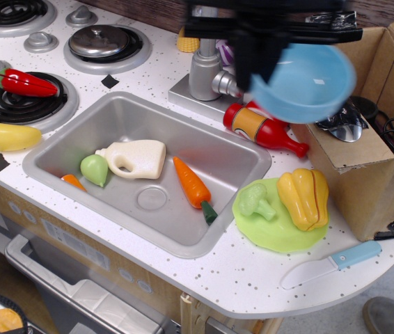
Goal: Pick up bowl and put in small4fbox
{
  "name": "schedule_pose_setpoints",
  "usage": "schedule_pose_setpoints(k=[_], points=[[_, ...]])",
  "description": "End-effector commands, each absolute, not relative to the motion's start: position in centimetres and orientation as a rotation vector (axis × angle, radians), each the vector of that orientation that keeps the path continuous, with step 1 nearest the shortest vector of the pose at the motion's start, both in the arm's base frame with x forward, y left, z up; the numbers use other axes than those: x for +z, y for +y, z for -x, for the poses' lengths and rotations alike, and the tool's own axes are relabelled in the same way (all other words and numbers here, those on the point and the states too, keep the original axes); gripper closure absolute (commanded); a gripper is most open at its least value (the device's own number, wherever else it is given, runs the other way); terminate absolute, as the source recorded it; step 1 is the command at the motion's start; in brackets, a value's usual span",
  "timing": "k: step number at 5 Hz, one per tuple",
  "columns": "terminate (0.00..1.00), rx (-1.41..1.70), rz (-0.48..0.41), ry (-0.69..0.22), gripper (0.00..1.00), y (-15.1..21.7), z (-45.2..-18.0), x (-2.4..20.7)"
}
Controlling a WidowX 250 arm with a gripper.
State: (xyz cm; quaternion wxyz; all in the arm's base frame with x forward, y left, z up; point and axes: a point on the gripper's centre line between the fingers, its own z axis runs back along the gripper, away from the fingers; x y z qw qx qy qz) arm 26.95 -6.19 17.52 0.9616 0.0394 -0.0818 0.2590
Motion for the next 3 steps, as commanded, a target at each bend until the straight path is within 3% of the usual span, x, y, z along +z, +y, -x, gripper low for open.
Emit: schedule_pose_setpoints(k=[1, 2, 3], points=[[0.00, 0.491, -0.016, -0.291, 1.00, -9.8, -33.0, 18.6], [0.00, 0.480, 0.018, -0.347, 1.00, -10.9, -35.7, 18.0], [1.00, 0.439, 0.079, -0.409, 0.00, -11.9, -37.3, 17.9]])
